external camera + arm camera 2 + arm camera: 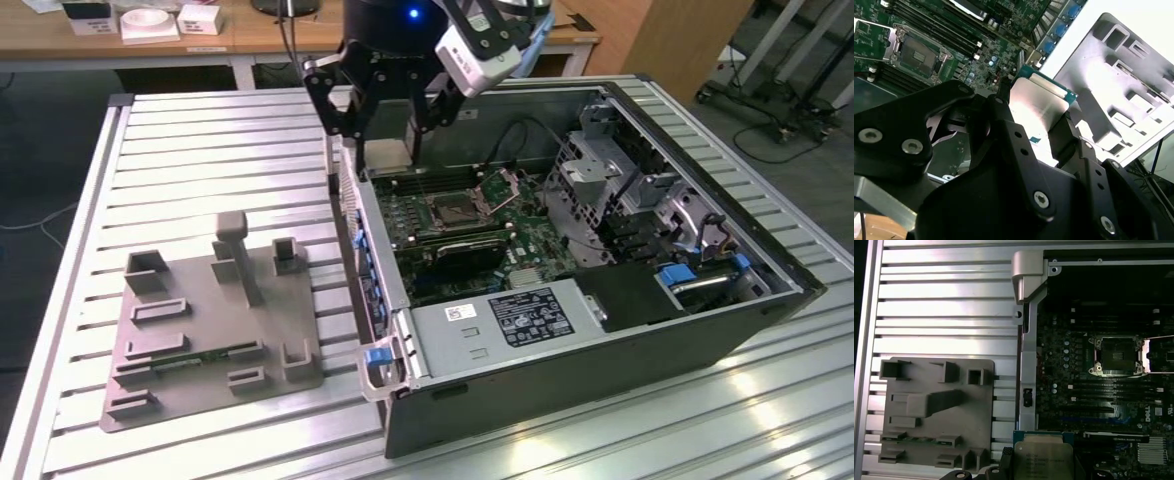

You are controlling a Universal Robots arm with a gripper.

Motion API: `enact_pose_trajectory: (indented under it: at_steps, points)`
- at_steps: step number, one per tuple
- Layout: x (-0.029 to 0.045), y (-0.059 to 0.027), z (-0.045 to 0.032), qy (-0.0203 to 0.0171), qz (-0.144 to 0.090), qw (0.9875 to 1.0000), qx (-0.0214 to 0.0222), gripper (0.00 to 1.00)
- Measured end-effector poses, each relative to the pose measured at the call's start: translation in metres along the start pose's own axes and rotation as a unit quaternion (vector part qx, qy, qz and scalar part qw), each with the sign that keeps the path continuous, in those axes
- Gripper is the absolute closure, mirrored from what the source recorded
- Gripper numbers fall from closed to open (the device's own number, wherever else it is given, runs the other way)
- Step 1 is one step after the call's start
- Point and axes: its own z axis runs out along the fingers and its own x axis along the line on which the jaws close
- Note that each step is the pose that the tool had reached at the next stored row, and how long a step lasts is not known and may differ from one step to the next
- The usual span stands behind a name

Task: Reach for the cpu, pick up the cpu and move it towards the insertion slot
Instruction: 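Pick up the cpu and move it towards the insertion slot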

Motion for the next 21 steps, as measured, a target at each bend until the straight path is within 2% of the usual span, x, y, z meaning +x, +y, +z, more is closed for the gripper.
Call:
enact_pose_trajectory:
  at_steps: [21]
  points:
    - [-0.0114,-0.0001,0.0000,0.0000,0.000,1.0000,0.0000,0.45]
